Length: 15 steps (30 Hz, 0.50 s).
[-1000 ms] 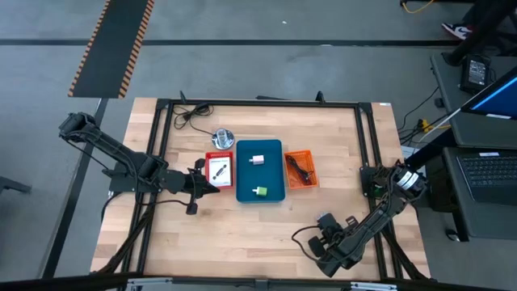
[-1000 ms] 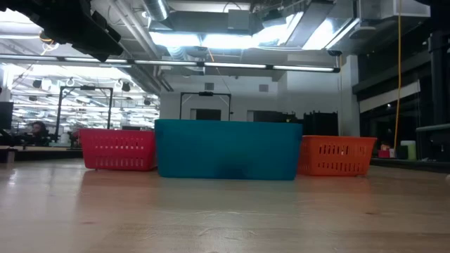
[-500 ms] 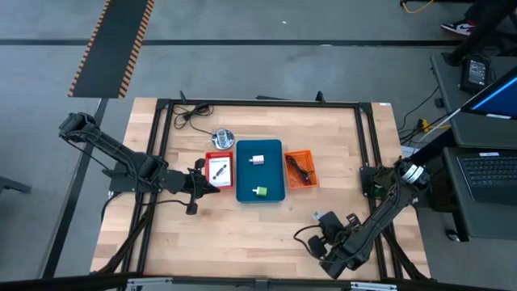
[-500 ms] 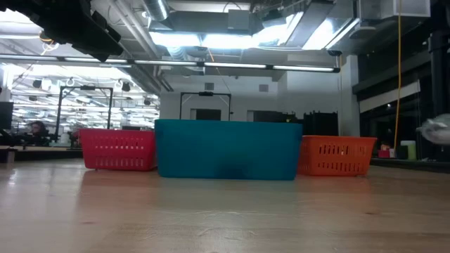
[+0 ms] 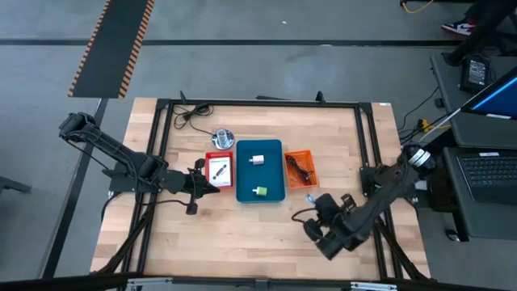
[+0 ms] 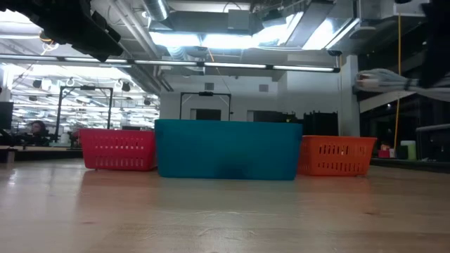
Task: Pick and place items into bin
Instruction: Put the light blue USB cable into the orange bin
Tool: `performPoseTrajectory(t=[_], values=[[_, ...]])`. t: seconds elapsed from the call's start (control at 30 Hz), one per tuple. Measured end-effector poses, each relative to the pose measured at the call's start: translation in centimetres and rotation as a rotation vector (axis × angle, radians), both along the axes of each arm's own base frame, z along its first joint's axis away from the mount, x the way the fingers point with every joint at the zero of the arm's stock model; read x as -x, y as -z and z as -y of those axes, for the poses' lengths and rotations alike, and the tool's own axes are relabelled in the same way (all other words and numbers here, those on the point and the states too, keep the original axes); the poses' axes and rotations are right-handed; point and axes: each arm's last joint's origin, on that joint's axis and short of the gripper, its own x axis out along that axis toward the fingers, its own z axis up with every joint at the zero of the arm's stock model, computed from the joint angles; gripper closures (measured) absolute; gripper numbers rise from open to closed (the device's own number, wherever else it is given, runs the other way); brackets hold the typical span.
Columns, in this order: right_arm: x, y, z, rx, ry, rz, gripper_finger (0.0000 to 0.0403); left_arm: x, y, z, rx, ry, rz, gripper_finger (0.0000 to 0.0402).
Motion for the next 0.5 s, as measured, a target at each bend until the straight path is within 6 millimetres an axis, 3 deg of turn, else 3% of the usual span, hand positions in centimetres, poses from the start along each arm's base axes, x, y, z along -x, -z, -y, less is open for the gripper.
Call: performPoseTrajectory(t=[0.5], values=[[-3.2, -2.0, 6.3, 0.063, -0.074, -0.076, 0.0402, 0.0, 0.0, 0.0, -0.003, 0.000, -0.005, 0.0396]])
